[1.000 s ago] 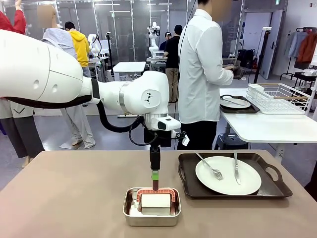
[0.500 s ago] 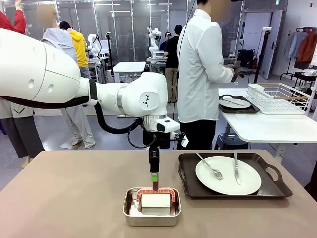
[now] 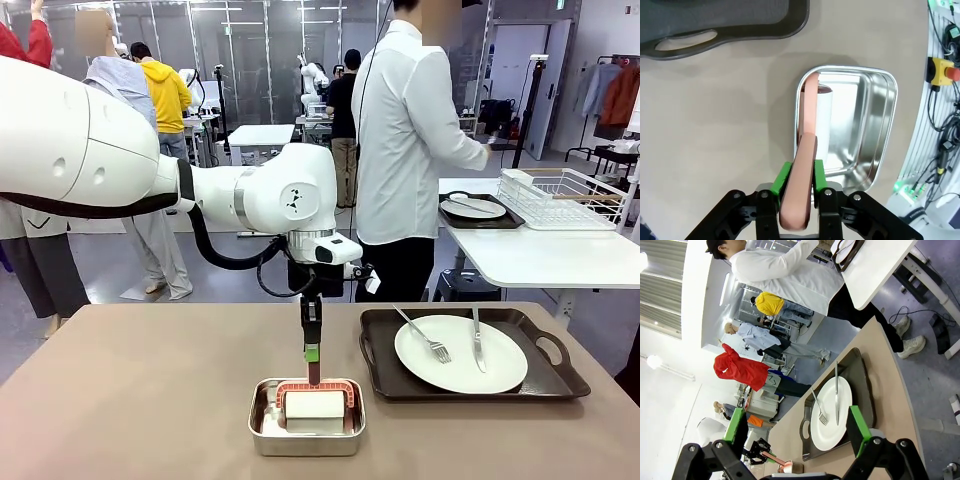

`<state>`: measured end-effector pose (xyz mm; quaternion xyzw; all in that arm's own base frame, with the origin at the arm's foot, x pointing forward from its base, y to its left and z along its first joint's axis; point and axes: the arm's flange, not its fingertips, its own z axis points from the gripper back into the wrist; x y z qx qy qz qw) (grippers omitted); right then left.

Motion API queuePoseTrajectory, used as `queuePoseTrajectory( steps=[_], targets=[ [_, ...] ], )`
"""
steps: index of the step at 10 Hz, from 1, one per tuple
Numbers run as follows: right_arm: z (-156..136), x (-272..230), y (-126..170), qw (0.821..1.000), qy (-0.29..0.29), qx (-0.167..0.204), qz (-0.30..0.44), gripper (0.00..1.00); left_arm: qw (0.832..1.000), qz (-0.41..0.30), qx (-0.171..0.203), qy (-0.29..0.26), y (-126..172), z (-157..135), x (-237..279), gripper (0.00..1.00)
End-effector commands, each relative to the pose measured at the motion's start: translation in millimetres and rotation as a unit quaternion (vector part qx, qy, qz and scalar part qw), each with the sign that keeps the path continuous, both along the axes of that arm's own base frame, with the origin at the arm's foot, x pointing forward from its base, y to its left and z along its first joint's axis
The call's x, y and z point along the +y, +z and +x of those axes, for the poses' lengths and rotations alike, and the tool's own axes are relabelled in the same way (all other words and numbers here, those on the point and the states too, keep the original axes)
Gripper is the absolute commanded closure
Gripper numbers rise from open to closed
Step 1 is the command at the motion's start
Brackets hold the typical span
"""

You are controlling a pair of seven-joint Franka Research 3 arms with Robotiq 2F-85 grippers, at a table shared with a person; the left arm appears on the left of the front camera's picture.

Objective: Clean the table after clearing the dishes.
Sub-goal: When the left (or right) Handle tray is removed, use the left hand (or right hand) to clean the left (or right) side of the table with the Lint Roller.

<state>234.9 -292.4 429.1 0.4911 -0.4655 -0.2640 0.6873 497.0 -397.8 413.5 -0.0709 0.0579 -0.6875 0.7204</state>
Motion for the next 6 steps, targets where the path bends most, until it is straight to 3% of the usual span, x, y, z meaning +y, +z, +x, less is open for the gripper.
queuePoseTrajectory(
  steps=[1, 4, 5, 6],
  targets=[
    [-1.4, -0.7, 3.7, 1.000, -0.004, -0.007, 0.005, 0.00, 1.000, -0.011, 0.002, 0.011, 0.1, -9.0, 11.4, 1.00],
    [-1.4, -0.7, 3.7, 1.000, -0.004, -0.007, 0.005, 0.00, 0.998, -0.044, -0.002, 0.043, 37.0, -20.6, 32.9, 1.00],
    [-1.4, -0.7, 3.7, 1.000, -0.004, -0.007, 0.005, 0.00, 0.994, -0.061, -0.019, 0.091, 60.8, -27.7, 54.1, 0.91],
    [-1.4, -0.7, 3.7, 1.000, -0.004, -0.007, 0.005, 0.00, 0.987, -0.090, -0.024, 0.131, 87.5, -34.5, 82.1, 0.91]
  ],
)
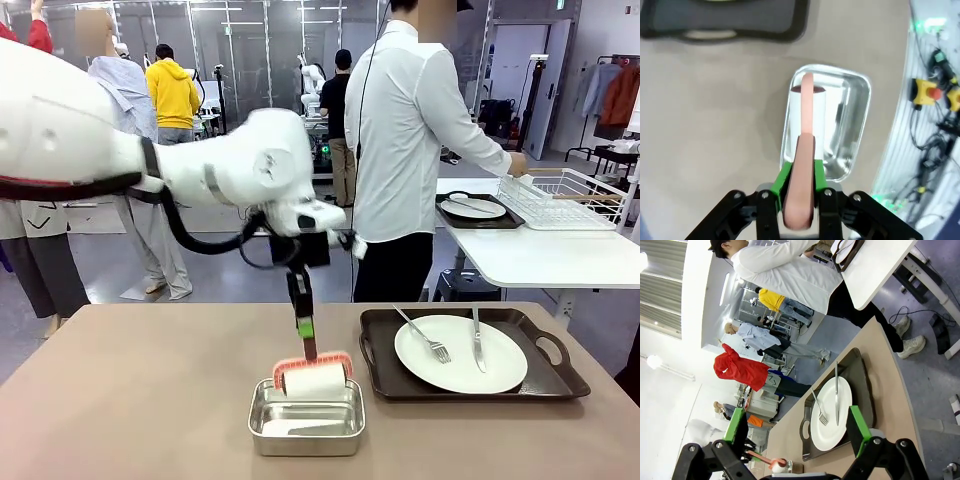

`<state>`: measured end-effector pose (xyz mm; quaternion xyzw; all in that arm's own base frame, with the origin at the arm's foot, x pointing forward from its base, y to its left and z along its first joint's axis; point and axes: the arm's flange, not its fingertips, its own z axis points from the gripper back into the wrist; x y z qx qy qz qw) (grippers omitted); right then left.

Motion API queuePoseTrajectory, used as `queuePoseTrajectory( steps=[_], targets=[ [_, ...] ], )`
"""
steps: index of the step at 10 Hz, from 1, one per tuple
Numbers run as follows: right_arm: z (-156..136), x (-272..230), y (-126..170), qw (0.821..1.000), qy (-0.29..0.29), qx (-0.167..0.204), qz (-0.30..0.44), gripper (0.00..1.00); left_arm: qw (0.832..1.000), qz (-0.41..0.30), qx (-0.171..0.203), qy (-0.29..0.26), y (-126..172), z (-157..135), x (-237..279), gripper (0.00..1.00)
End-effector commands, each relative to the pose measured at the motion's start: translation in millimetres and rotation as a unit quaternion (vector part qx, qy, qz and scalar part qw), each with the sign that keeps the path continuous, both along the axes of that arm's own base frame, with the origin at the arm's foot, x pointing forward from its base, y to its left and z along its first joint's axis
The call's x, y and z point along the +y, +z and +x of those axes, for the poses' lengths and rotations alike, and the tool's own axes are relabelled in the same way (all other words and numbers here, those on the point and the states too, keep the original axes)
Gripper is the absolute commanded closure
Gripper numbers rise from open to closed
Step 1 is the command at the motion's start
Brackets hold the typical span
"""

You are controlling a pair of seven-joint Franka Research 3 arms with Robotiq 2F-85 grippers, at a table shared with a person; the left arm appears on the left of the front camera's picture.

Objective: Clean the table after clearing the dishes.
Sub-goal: When the left (or right) Handle tray is removed, use the left hand (or right hand) to clean the left (or right) side of the table with the Lint Roller.

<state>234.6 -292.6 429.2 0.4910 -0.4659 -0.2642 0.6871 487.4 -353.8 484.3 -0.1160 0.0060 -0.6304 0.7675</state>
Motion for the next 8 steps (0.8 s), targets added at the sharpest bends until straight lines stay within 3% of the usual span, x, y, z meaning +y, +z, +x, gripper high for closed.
queuePoseTrajectory(
  steps=[1, 3, 5, 6, 7, 8],
  targets=[
    [-1.1, -0.5, 3.6, 1.000, -0.004, -0.007, 0.005, 0.00, 0.992, -0.061, -0.015, 0.110, 37.9, -30.1, 75.3, 0.91],
    [-1.1, -0.5, 3.6, 1.000, -0.004, -0.007, 0.005, 0.00, 0.962, -0.128, 0.000, 0.241, 38.4, -31.5, 150.1, 0.91],
    [-1.1, -0.5, 3.6, 1.000, -0.004, -0.007, 0.005, 0.00, 0.911, -0.173, -0.012, 0.375, 11.2, -32.6, 218.9, 0.91],
    [-1.1, -0.5, 3.6, 1.000, -0.004, -0.007, 0.005, 0.00, 0.887, -0.182, 0.040, 0.423, -6.1, -31.2, 243.2, 0.91],
    [-1.1, -0.5, 3.6, 1.000, -0.004, -0.007, 0.005, 0.00, 0.870, -0.174, 0.054, 0.457, -17.1, -28.3, 255.3, 0.91],
    [-1.1, -0.5, 3.6, 1.000, -0.004, -0.007, 0.005, 0.00, 0.860, -0.164, 0.045, 0.482, -25.7, -24.8, 259.5, 0.91]
  ],
)
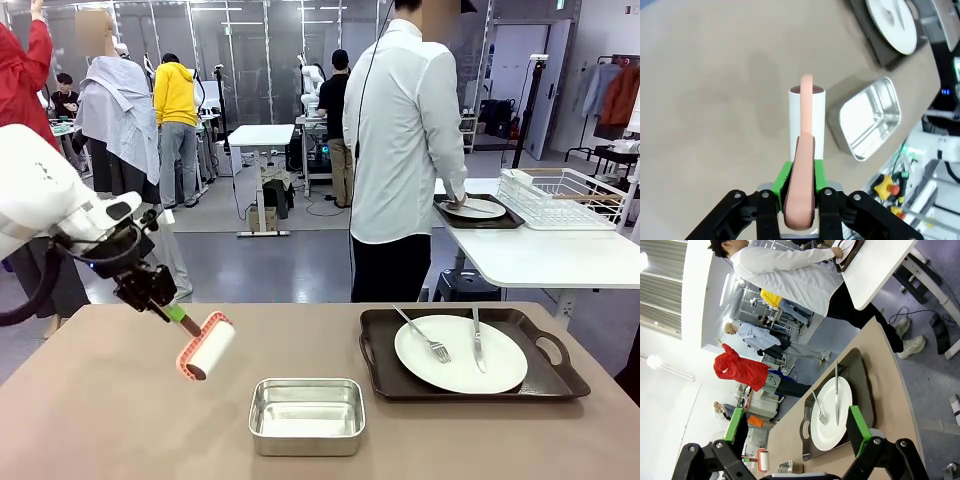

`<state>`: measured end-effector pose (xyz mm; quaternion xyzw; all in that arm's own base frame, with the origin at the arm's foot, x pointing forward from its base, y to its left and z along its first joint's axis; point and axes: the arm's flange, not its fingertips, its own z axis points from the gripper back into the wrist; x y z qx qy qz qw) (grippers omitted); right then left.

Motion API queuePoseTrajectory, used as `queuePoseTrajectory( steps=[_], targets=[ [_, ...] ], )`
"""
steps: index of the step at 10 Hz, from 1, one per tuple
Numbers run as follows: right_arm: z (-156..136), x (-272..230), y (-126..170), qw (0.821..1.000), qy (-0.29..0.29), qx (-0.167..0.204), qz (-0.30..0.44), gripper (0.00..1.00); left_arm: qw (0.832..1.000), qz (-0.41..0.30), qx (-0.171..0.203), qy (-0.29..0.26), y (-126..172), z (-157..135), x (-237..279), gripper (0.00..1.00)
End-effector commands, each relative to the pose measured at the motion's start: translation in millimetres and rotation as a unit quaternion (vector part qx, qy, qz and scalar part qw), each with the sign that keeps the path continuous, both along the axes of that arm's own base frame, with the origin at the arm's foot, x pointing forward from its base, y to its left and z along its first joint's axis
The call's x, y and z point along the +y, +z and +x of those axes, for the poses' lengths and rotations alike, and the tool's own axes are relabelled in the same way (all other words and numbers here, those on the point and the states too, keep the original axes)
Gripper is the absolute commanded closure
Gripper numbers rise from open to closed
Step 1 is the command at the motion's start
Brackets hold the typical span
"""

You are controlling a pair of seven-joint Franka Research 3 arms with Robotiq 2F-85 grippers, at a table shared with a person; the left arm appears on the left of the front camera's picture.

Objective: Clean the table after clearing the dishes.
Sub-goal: When the left (or right) Handle tray is removed, use the left hand (or right hand) to clean the left (or right) side of the table with the Lint Roller.

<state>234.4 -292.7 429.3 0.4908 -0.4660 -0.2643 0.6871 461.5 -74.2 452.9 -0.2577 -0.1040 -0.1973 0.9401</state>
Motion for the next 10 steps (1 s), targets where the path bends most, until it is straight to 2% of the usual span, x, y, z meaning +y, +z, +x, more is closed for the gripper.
queuePoseTrajectory(
  steps=[1, 2, 6, 7, 8, 10],
  targets=[
    [-1.0, -0.4, 3.5, 1.000, -0.004, -0.007, 0.005, 0.00, 0.999, -0.005, -0.004, 0.044, 3.2, 3.5, -21.6, 0.91],
    [-1.0, -0.4, 3.5, 1.000, -0.004, -0.007, 0.005, 0.00, 1.000, 0.000, 0.000, 0.000, 0.0, 0.0, 0.0, 0.91],
    [-1.0, -0.4, 3.5, 1.000, -0.004, -0.007, 0.005, 0.00, 1.000, 0.000, 0.000, 0.000, 0.0, 0.0, 0.0, 0.91],
    [-1.0, -0.4, 3.5, 1.000, -0.004, -0.007, 0.005, 0.00, 1.000, 0.004, 0.002, 0.014, -5.0, 1.2, -3.3, 0.78],
    [-1.0, -0.4, 3.5, 1.000, -0.004, -0.007, 0.005, 0.00, 0.997, -0.010, 0.014, 0.072, -14.4, 26.8, -8.3, 0.78],
    [-1.0, -0.4, 3.5, 1.000, -0.004, -0.007, 0.005, 0.00, 0.988, -0.056, 0.012, 0.140, -24.1, 41.3, -13.5, 0.78]
  ],
)
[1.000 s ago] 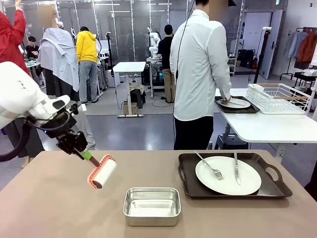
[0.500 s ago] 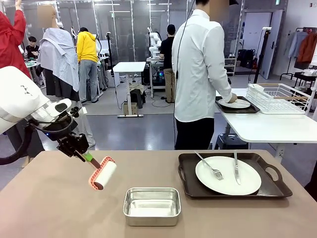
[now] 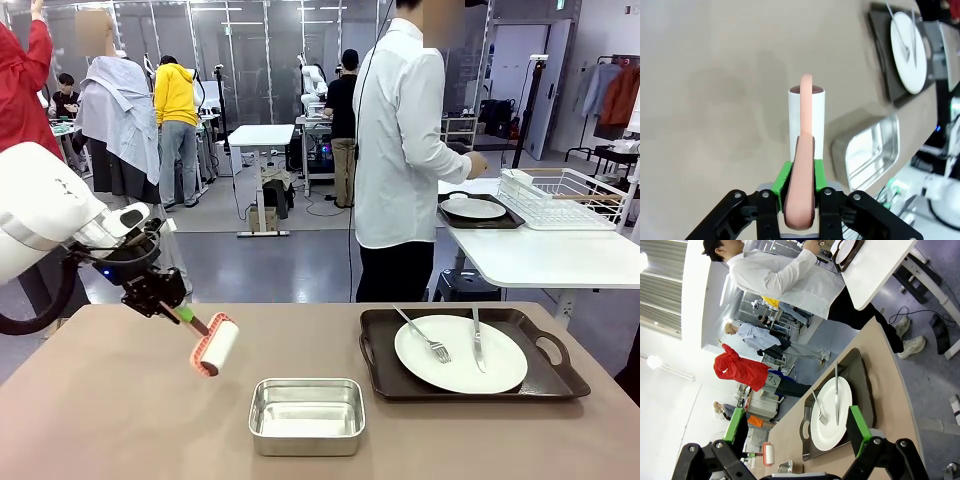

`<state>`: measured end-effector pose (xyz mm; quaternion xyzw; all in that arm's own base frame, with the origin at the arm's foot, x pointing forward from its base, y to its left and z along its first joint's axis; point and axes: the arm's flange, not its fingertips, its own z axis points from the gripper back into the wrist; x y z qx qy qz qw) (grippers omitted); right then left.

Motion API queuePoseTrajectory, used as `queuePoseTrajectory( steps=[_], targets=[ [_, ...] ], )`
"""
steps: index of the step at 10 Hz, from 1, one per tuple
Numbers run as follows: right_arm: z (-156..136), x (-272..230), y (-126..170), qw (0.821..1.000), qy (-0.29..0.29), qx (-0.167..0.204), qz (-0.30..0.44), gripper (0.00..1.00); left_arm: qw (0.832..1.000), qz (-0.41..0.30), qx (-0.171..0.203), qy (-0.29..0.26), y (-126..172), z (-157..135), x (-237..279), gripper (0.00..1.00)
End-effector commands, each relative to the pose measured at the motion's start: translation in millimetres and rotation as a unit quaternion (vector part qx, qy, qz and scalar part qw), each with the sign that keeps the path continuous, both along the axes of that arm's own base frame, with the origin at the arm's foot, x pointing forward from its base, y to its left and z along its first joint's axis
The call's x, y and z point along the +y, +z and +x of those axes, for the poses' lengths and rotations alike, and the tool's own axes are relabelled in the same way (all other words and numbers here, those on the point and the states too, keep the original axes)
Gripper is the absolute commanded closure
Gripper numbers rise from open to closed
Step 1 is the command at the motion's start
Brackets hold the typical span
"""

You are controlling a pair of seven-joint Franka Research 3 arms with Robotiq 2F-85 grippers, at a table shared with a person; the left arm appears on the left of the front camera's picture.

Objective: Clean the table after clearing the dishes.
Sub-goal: When the left (or right) Handle tray is removed, use the left hand (or right hand) to clean the left (or right) side of the table with the Lint Roller.

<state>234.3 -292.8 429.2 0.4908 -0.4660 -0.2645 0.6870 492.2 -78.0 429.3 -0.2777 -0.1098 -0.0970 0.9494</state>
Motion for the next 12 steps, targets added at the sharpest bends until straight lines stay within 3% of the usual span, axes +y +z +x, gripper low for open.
queuePoseTrajectory(
  steps=[1, 2, 4, 8, 12],
  targets=[
    [-0.8, -0.3, 3.6, 1.000, -0.003, -0.007, 0.005, 0.00, 0.997, -0.038, -0.016, 0.059, -8.8, 10.3, -12.2, 0.78],
    [-0.8, -0.3, 3.6, 1.000, -0.003, -0.007, 0.005, 0.00, 0.997, -0.038, -0.014, 0.068, -22.5, 11.2, -14.2, 0.78],
    [-0.8, -0.3, 3.6, 1.000, -0.003, -0.007, 0.005, 0.00, 0.995, -0.060, 0.032, 0.069, -46.0, 16.7, -15.3, 0.78],
    [-0.8, -0.3, 3.6, 1.000, -0.003, -0.007, 0.005, 0.00, 0.992, -0.090, 0.043, 0.079, -84.7, 22.0, -4.5, 0.78],
    [-0.8, -0.3, 3.6, 1.000, -0.003, -0.007, 0.005, 0.00, 0.994, -0.053, 0.074, 0.068, -110.5, 31.3, 2.7, 0.78]
  ],
)
